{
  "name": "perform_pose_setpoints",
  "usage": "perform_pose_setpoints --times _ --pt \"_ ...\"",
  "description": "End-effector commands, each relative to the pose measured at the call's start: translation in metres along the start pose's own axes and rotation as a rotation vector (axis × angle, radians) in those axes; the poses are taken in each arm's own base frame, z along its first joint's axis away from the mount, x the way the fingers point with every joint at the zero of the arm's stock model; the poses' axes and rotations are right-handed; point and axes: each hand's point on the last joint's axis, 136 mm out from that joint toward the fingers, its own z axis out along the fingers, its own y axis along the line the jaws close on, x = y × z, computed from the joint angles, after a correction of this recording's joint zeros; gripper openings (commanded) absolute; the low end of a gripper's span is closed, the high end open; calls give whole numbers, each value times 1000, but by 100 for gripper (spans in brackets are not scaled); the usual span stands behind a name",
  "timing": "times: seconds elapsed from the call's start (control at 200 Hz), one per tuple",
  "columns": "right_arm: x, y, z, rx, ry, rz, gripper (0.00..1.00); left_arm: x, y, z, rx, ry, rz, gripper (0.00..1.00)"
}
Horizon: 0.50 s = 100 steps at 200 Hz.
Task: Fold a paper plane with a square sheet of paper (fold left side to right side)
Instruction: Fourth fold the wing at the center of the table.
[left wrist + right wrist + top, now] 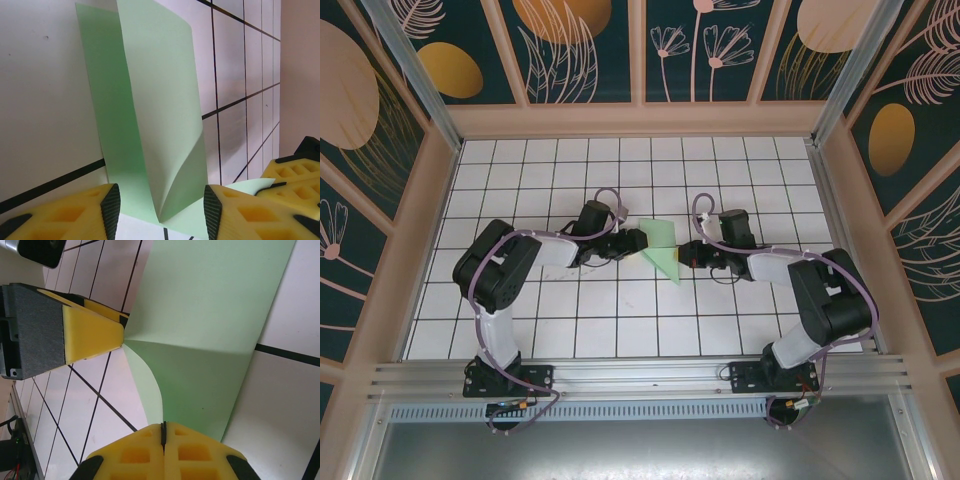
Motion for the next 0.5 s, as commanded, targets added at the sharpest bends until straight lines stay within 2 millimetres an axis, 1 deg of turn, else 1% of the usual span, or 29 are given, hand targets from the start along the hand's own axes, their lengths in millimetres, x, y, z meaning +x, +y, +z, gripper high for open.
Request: perform_pose_setpoints --times 0.0,0.17,0.315,0.375,0.445,0.495 --pt "-3 7 -4 -39 -18 -16 0 -2 -8 6 22 10 2 49" --pt "-1 7 -3 -45 -15 -12 0 -2 -13 10 35 18 6 43" --pt "-3 3 -4 -15 -21 -9 0 -5 -22 7 61 -1 7 32" --pt "-6 -1 -6 20 -31 -16 6 -7 -25 5 63 -9 9 27" --pt "-16 -3 -14 78 -70 -37 17 -7 -27 3 64 -10 9 23" --pt "-24 -2 -21 120 -105 -58 25 -7 -28 2 67 -13 10 22"
